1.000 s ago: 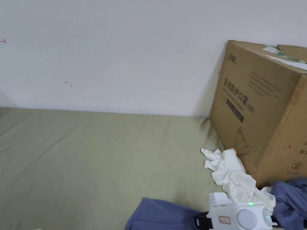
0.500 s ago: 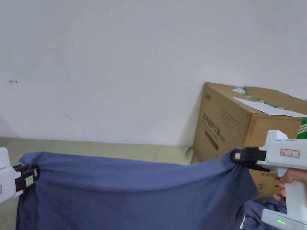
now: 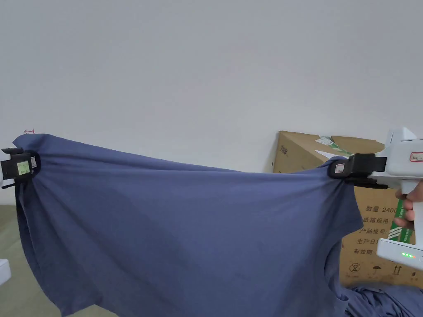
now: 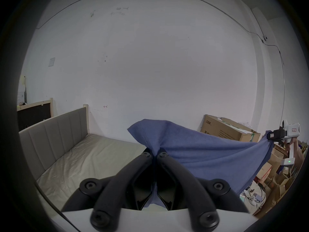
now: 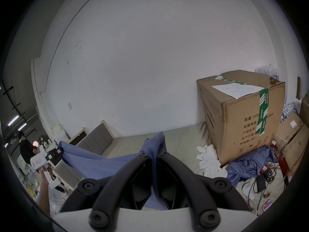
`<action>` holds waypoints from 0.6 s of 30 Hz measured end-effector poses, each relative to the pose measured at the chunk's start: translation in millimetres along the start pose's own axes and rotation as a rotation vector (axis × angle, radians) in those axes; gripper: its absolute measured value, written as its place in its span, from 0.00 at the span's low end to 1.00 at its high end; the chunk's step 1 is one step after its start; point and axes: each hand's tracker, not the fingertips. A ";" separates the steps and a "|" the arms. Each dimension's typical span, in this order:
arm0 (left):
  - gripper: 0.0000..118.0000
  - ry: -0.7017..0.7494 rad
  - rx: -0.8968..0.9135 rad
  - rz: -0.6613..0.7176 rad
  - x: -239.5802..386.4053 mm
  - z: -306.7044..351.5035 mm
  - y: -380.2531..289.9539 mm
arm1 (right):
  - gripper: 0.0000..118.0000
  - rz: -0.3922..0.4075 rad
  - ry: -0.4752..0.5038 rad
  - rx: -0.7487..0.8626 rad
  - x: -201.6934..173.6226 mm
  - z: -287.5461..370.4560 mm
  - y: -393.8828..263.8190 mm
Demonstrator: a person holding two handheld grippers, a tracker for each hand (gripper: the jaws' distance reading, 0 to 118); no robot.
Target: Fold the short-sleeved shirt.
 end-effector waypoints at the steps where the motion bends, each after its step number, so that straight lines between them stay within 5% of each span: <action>1: 0.00 0.010 -0.003 0.003 -1.3 -5.3 0.8 | 0.01 0.011 -0.009 -0.012 -2.1 -7.4 0.9; 9: 0.00 0.081 -0.075 -0.014 -19.4 -100.9 12.3 | 0.01 0.105 -0.106 -0.023 -15.9 -92.7 33.9; 18: 0.00 0.126 -0.035 0.006 -18.0 -191.3 76.7 | 0.01 0.222 -0.171 0.181 -45.4 -150.2 115.4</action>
